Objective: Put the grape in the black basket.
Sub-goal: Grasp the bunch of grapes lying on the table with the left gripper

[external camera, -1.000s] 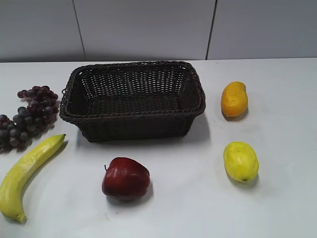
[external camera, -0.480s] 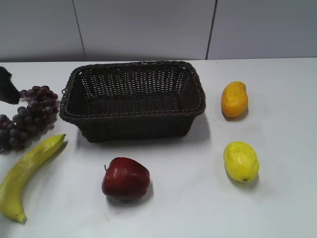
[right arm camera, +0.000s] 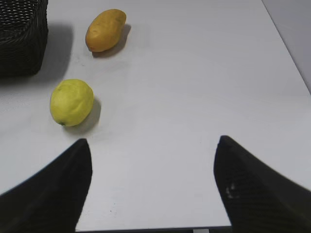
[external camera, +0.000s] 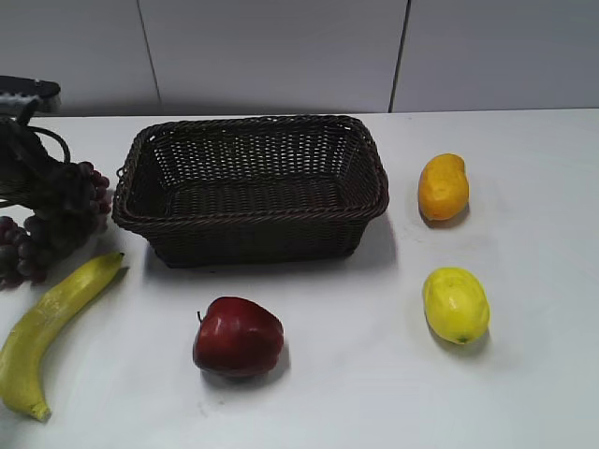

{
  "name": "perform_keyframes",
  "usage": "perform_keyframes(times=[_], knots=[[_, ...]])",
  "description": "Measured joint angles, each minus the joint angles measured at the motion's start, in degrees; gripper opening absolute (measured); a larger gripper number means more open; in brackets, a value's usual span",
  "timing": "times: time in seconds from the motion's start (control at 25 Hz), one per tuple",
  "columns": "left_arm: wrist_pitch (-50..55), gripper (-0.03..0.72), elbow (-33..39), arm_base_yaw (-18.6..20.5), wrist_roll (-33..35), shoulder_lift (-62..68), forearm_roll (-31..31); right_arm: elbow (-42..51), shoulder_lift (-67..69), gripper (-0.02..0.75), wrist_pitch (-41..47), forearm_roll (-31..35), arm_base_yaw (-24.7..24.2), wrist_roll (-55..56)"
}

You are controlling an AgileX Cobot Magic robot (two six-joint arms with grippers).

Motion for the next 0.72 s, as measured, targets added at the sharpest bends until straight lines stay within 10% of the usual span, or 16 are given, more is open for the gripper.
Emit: perform_keyframes(times=[0.36, 0.56, 0.72], knots=[[-5.9, 0.642, -0.3, 0.0, 0.1, 7.6, 1.1, 0.0, 0.0, 0.593, 0.0, 0.0, 0.0, 0.0], [-6.0, 0.360, -0.5, -0.1, 0.2, 8.0, 0.4, 0.0, 0.0, 0.593, 0.0, 0.0, 0.0, 0.0], [-4.3, 0.358, -0.5, -0.1, 0.2, 6.2, 0.3, 0.0, 0.0, 0.593, 0.0, 0.0, 0.0, 0.0]])
